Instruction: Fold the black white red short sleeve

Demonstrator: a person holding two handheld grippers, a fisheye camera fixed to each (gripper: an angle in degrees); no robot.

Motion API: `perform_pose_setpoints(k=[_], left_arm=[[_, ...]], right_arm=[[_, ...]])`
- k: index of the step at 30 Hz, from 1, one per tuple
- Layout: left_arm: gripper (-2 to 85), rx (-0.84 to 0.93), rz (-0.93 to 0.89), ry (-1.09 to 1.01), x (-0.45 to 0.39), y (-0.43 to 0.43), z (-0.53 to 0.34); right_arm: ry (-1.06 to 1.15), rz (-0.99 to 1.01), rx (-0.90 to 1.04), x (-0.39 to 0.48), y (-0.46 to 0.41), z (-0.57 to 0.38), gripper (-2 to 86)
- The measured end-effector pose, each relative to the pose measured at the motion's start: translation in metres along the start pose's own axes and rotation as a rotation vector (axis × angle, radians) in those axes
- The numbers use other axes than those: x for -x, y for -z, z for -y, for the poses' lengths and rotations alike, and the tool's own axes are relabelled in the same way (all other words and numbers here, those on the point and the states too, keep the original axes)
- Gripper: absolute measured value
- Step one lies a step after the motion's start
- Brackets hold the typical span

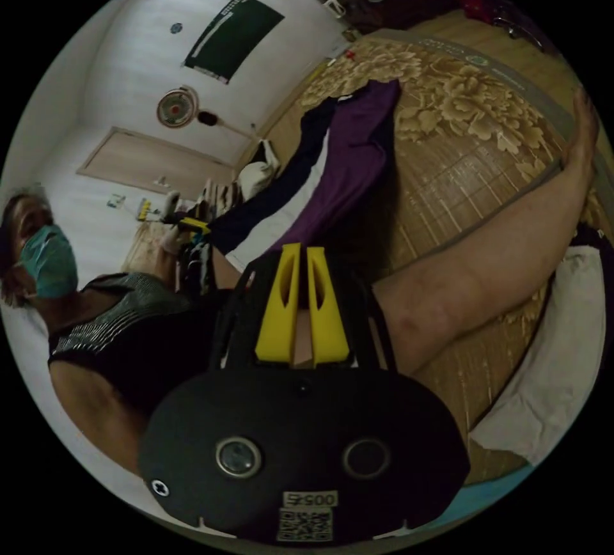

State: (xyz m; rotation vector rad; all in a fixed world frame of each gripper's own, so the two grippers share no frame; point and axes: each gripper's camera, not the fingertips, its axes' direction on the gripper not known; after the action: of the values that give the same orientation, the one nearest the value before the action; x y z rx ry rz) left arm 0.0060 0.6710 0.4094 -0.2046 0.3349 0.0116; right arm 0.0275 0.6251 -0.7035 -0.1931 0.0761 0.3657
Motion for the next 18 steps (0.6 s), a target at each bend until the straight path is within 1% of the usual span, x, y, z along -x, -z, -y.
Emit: perform_pose_setpoints(k=[3, 7, 8, 11, 13, 15, 18], left_arm=[[1.1, -0.010, -0.057, 0.004, 0.012, 0.002, -0.001], [1.3, -0.097, -0.125, -0.008, 0.045, 0.026, 0.030], [1.4, -0.110, -0.126, -0.010, 0.050, 0.032, 0.038], [2.0, -0.230, -0.091, 0.029, 0.086, 0.068, 0.079], [2.8, -0.368, -0.094, 0.137, 0.127, 0.093, 0.110], [3.2, -0.459, -0.116, 0.247, 0.161, 0.101, 0.128], [2.8, -0.544, -0.201, 0.378, 0.203, 0.096, 0.144]], right_arm=[[-0.021, 0.035, 0.039, -0.004, -0.004, 0.007, -1.6], [-0.033, 0.075, 0.032, -0.016, -0.008, 0.047, -1.7], [-0.029, 0.075, 0.019, -0.020, -0.007, 0.069, -1.7], [-0.037, 0.090, -0.033, -0.039, -0.006, 0.141, -1.6], [-0.081, 0.092, -0.093, -0.054, -0.007, 0.186, -1.4], [-0.159, 0.099, -0.163, -0.077, -0.018, 0.239, -0.4], [-0.300, 0.042, -0.219, -0.097, -0.040, 0.278, 1.4]])
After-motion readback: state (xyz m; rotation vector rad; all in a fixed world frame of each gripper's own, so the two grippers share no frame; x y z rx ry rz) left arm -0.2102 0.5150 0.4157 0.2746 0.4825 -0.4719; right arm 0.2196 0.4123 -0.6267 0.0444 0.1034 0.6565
